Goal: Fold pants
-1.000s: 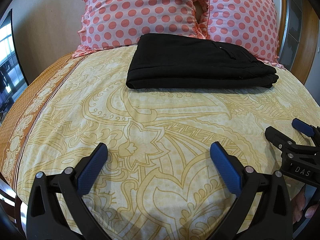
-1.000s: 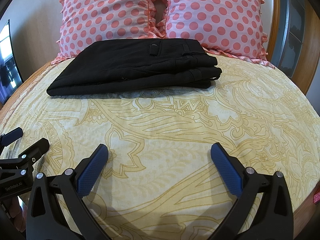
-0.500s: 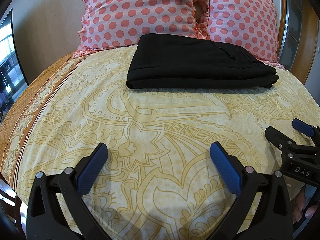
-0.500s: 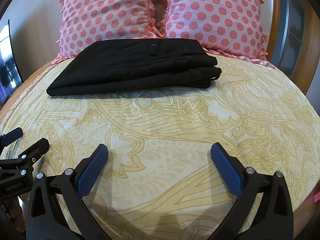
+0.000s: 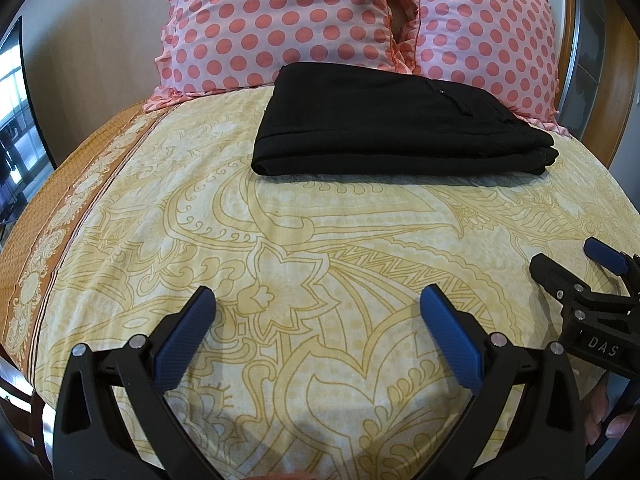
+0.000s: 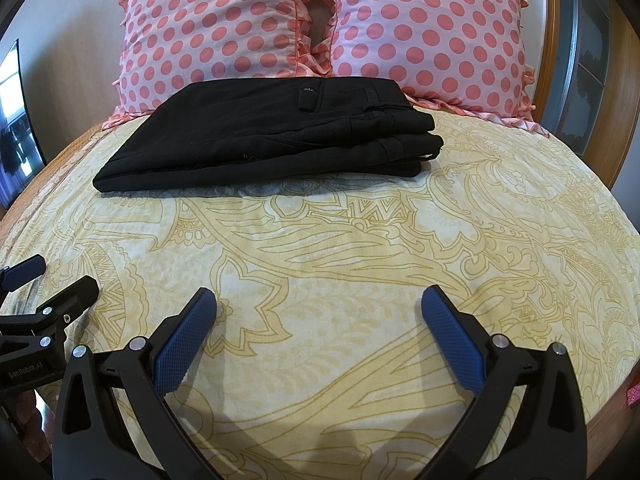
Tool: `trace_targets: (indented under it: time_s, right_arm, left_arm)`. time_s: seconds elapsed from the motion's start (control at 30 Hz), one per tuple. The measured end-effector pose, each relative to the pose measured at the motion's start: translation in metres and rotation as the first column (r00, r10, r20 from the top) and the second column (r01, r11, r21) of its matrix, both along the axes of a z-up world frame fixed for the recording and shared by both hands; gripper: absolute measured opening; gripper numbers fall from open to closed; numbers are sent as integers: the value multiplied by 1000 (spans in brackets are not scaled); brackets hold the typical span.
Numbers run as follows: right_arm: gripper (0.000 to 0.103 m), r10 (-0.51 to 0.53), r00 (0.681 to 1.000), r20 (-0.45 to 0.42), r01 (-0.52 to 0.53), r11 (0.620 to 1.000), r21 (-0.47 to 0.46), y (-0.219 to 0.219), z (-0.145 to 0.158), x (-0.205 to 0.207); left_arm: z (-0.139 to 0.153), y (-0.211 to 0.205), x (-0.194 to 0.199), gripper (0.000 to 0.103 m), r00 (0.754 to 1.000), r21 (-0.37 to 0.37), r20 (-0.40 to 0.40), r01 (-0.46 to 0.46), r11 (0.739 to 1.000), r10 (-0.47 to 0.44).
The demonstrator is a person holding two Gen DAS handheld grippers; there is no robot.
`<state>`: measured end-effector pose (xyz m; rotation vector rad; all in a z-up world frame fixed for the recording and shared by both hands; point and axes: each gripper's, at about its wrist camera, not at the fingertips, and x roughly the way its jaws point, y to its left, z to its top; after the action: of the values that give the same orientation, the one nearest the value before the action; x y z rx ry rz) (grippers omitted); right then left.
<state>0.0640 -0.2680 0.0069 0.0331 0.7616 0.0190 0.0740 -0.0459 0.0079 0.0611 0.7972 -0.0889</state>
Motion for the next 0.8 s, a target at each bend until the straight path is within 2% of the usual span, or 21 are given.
trace_targets:
  time_s: [0.8]
  right_arm:
    - [102, -1, 1000, 0, 1, 1000, 0, 0, 0, 0]
  left_arm:
    - [-1, 0, 0, 101, 1000, 4, 7, -4, 1000, 4]
